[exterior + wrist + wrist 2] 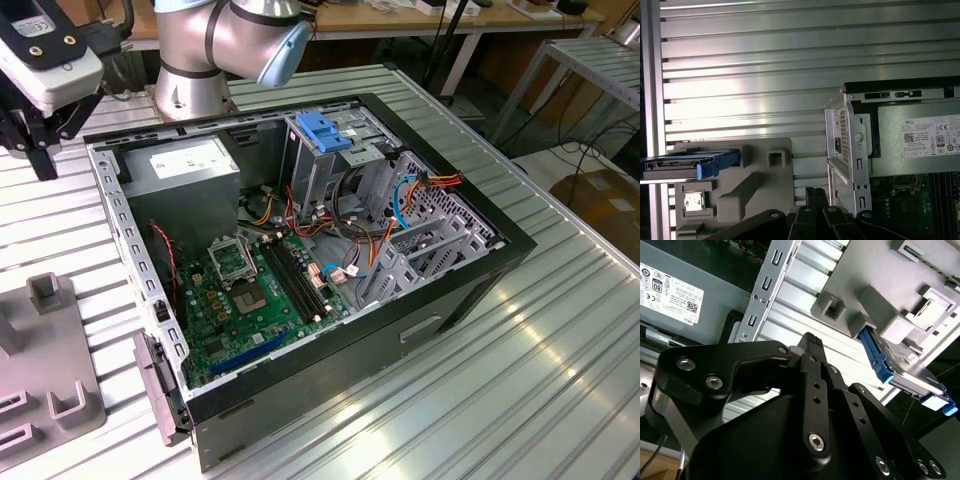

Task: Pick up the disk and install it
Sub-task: 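Reach for the disk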

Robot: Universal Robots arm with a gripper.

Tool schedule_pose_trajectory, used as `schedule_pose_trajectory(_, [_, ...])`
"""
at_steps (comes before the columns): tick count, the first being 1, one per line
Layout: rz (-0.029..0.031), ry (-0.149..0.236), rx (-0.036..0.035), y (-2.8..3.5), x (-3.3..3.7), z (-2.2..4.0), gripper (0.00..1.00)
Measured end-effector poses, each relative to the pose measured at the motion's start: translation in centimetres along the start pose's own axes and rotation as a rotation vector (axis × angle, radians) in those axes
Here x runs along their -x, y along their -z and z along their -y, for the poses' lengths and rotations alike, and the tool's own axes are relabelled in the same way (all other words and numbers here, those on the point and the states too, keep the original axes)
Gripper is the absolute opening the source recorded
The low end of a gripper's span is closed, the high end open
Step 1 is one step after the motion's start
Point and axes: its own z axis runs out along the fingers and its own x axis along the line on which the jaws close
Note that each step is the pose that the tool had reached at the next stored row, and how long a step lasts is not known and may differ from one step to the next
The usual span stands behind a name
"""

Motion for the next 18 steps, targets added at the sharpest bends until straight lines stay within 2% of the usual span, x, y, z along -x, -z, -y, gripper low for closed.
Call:
schedule_pose_trajectory(1, [0.0000,0.000,0.0000,0.00,-0.18,0.01,0.10])
schedule_pose_trajectory(3, [-0.0004,0.000,0.0000,-0.01,-1.14,0.09,0.10])
schedule_pose_trajectory(6, [-0.0006,0.000,0.0000,-0.02,-1.94,0.15,0.10])
schedule_pose_trajectory(18, [-0.0021,0.000,-0.0001,-0.05,-4.46,0.34,0.10])
